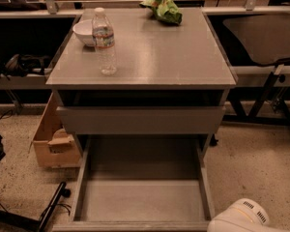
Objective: Close middle drawer
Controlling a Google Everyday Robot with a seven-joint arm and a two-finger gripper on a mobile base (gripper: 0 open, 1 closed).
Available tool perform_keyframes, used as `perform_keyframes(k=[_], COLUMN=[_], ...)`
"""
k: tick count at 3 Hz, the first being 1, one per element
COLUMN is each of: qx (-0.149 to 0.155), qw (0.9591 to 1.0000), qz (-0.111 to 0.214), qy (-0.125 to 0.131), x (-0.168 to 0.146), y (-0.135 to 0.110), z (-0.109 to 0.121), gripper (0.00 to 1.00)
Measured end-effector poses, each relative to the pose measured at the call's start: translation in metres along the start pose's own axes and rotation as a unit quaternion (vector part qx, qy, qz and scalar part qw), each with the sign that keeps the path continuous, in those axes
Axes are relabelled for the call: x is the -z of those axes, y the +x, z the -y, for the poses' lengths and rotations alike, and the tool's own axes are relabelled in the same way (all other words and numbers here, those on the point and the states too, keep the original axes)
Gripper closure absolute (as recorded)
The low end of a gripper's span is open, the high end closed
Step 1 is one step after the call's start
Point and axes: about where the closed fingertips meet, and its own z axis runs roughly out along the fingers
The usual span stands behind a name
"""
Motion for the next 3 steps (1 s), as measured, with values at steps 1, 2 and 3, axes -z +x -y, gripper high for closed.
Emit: perform_keyframes(k=[1, 2, 3], qx=[0.015, 0.004, -0.009], qw=[0.9996, 0.9978, 0.9956], qz=[0.023, 0.066, 0.093], qy=[-0.002, -0.001, 0.001], x=[-0.042, -0.077, -0.103], y=[-0.017, -0.041, -0.065], z=[-0.015, -0.006, 0.017], gripper=[1.00, 1.00, 1.00])
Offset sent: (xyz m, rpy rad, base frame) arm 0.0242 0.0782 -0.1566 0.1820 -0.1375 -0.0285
